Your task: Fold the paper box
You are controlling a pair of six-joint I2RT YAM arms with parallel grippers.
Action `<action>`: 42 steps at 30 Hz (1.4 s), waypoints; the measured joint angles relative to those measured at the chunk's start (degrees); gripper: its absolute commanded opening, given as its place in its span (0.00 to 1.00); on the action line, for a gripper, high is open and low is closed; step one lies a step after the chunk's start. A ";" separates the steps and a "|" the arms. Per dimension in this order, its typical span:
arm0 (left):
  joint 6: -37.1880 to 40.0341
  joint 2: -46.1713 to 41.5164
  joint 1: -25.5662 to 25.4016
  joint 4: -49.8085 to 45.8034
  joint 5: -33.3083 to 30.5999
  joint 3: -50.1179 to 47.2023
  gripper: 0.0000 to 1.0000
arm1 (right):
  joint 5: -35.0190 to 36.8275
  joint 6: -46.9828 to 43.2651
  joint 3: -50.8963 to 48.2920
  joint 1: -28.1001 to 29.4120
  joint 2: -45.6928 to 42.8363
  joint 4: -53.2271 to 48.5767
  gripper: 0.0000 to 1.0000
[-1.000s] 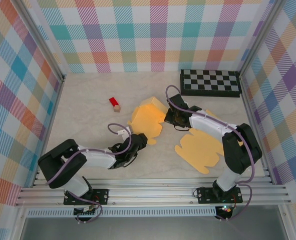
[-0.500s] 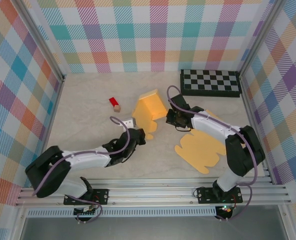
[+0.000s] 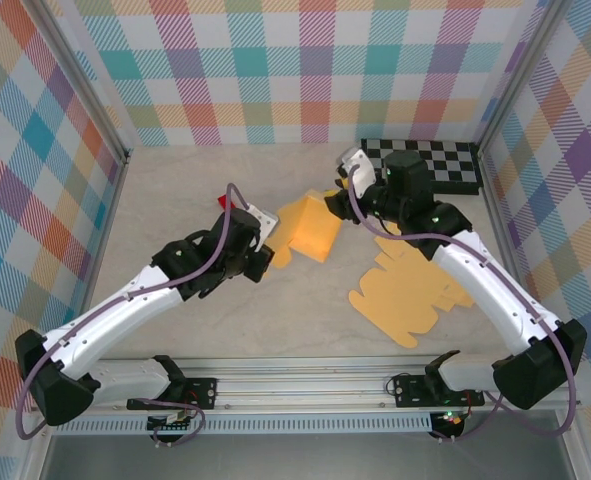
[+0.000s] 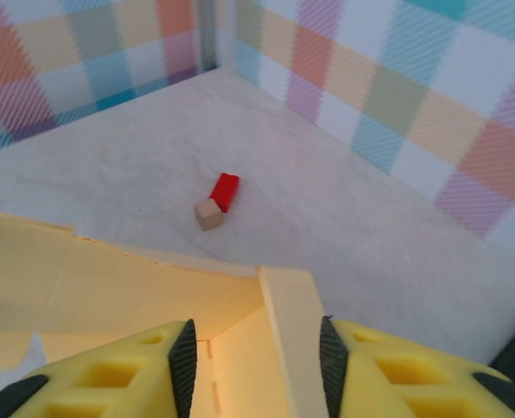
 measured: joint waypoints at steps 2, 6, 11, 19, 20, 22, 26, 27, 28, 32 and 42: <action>3.17 -0.83 0.00 -3.56 1.86 0.94 0.00 | -4.92 -7.74 1.29 -0.83 0.81 -1.77 0.49; 8.22 -2.14 0.00 -8.31 5.05 2.03 0.00 | -11.82 -20.31 6.25 -1.86 5.25 -6.78 0.49; 12.70 -2.34 0.00 -11.19 5.75 2.05 0.00 | -16.61 -30.69 11.39 -2.01 11.91 -12.50 0.49; 16.06 -0.83 0.00 -11.85 4.13 3.19 0.00 | -23.87 -42.88 9.51 -1.68 15.23 -18.29 0.48; 16.41 -0.61 0.00 -11.93 4.13 3.34 0.00 | -24.04 -43.58 8.90 -1.51 15.28 -18.32 0.48; 16.94 -0.26 0.00 -11.98 4.11 3.50 0.00 | -24.26 -44.46 8.44 -1.27 15.72 -18.71 0.48; 17.44 0.79 0.00 -11.93 4.13 3.74 0.00 | -24.35 -46.12 8.41 -0.59 17.14 -19.23 0.48; 17.46 1.07 0.00 -11.85 4.15 3.76 0.00 | -24.35 -46.49 8.35 -0.28 17.40 -19.30 0.48; 17.49 1.31 0.00 -11.82 4.17 3.76 0.00 | -24.37 -46.69 8.28 -0.07 17.55 -19.37 0.48; 17.68 2.03 -0.09 -11.56 4.37 3.76 0.00 | -24.83 -47.12 8.28 1.20 18.14 -19.58 0.48; 18.53 4.28 -0.94 -11.37 1.97 4.85 0.00 | -27.65 -48.35 8.48 3.19 21.18 -23.04 0.46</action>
